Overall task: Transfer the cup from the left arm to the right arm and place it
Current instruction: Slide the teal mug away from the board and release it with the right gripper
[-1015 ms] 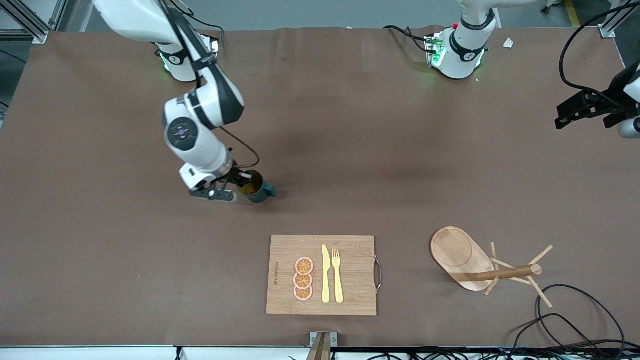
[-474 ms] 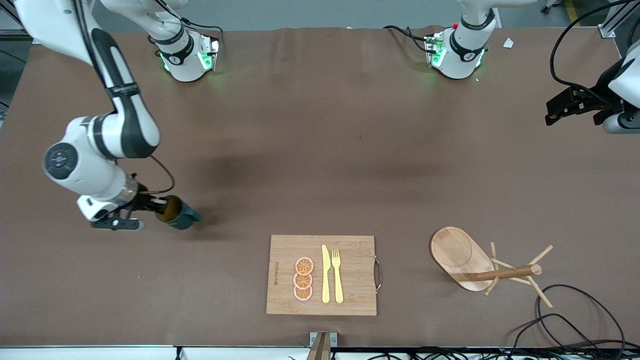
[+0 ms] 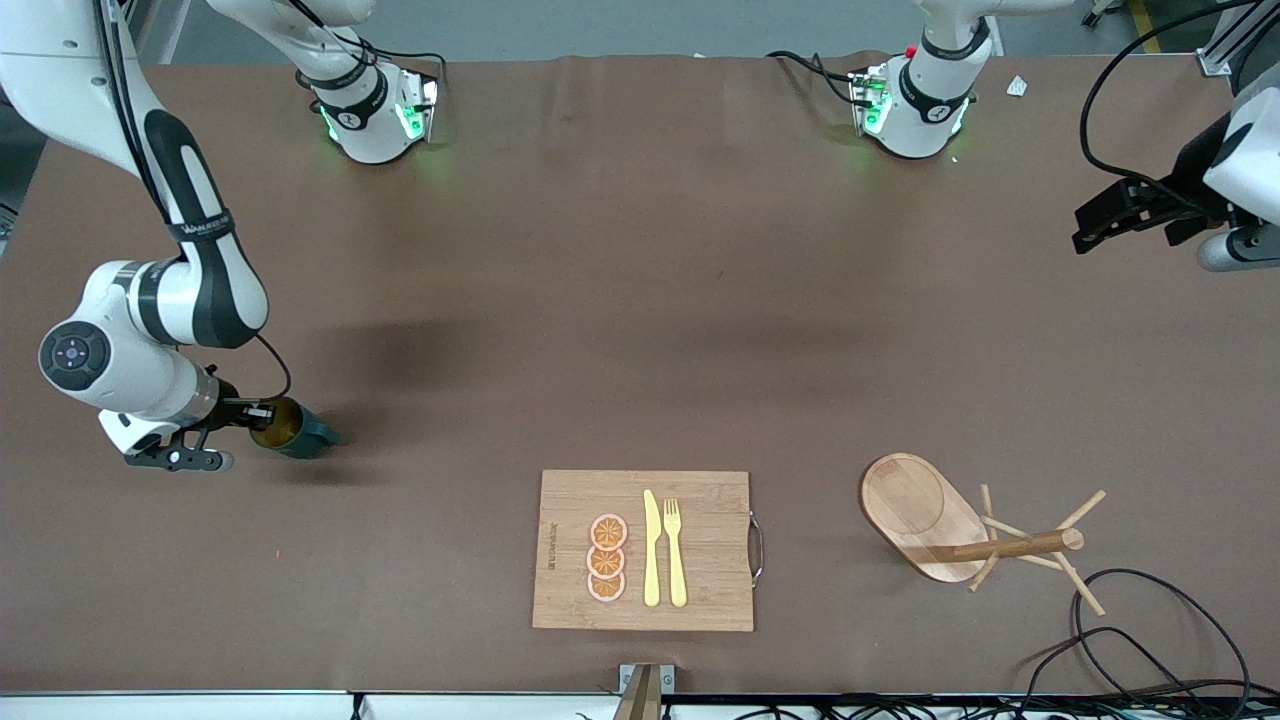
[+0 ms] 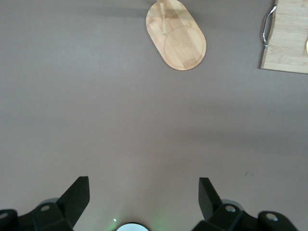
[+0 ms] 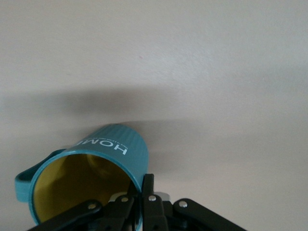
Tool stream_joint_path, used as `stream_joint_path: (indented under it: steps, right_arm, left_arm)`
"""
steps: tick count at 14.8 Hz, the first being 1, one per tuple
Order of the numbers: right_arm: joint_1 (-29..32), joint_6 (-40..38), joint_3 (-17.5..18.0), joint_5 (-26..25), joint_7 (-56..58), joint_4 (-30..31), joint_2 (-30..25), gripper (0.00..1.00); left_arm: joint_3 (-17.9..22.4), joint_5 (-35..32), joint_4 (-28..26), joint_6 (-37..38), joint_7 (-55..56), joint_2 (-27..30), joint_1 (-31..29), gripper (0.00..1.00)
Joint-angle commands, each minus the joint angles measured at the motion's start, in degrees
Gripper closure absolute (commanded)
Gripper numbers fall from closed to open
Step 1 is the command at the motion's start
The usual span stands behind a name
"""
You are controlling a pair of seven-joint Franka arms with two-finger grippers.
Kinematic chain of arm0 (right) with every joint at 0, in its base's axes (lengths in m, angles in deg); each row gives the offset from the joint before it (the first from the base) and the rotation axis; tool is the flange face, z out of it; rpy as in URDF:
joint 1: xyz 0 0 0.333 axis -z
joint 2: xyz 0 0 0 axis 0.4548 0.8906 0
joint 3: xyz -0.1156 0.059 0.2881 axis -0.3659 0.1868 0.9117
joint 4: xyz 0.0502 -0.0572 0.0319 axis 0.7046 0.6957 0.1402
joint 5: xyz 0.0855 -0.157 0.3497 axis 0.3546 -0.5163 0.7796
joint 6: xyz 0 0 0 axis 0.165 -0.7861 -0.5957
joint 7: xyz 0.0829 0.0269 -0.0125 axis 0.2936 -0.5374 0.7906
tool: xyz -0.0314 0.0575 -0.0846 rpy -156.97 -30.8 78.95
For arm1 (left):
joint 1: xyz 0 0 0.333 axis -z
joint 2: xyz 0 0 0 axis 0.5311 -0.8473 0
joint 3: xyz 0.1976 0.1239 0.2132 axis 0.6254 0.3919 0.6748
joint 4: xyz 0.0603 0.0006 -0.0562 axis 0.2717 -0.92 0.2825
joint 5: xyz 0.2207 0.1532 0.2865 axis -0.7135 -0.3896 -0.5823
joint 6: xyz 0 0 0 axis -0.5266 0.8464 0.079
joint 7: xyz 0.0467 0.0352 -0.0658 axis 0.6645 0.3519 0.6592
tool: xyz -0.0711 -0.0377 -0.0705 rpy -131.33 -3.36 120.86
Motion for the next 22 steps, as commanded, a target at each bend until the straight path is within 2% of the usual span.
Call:
stream_joint_path:
  steps: [1, 3, 4, 5, 6, 7, 9, 14, 15, 22]
  right_arm:
    - [2.6, 0.18, 1.53, -0.54, 0.05, -0.9, 0.88, 0.96]
    - [2.96, 0.0, 1.53, 2.96, 0.14, -0.9, 0.97, 0.94]
    - [2.96, 0.0, 1.53, 4.03, 0.05, -0.99, 1.15, 0.85]
    - [2.87, 0.0, 1.53, 4.12, -0.21, -1.16, 1.15, 0.63]
    - [2.79, -0.43, 1.45, 4.12, -0.39, -1.86, 1.15, 0.29]
    - [2.78, -0.61, 1.53, 4.12, 0.04, -3.17, 1.06, 0.03]
    - [2.44, -3.58, 1.53, 4.04, 0.23, -6.15, 0.89, 0.0]
    - [0.24, -22.02, 1.62, 3.33, 0.31, -21.61, -0.69, 0.0]
    - [-0.2, -24.49, 1.62, 3.42, 0.23, -23.21, -1.48, 0.0]
    - [-1.78, -32.23, 1.8, 4.12, 0.14, -23.14, -15.62, 0.0]
  left_arm:
    - [-0.81, 0.99, -1.71, -0.02, 0.37, 1.83, -0.44, 0.0]
    - [-0.72, 0.99, -1.62, -0.11, 0.89, 1.65, -0.26, 0.0]
    - [-0.81, 0.99, -1.62, -0.11, 0.81, 1.65, -0.26, 0.0]
    - [-0.72, 0.91, -1.54, -0.11, 0.81, 1.65, -0.26, 0.0]
    - [-0.72, 0.99, -1.54, -0.11, 0.81, 1.57, -0.35, 0.0]
    - [-0.72, 0.99, -1.54, -0.11, 0.81, 1.57, -0.35, 0.0]
    - [-0.81, 0.99, -1.45, -0.11, 0.81, 1.57, -0.35, 0.0]
    - [-0.72, 0.99, -1.45, -0.11, 0.81, 1.48, -0.26, 0.0]
    - [-0.72, 0.99, -1.36, -0.19, 0.81, 1.39, -0.26, 0.0]
    - [-0.72, 0.73, -1.18, -0.28, 0.28, 1.3, -0.44, 0.0]
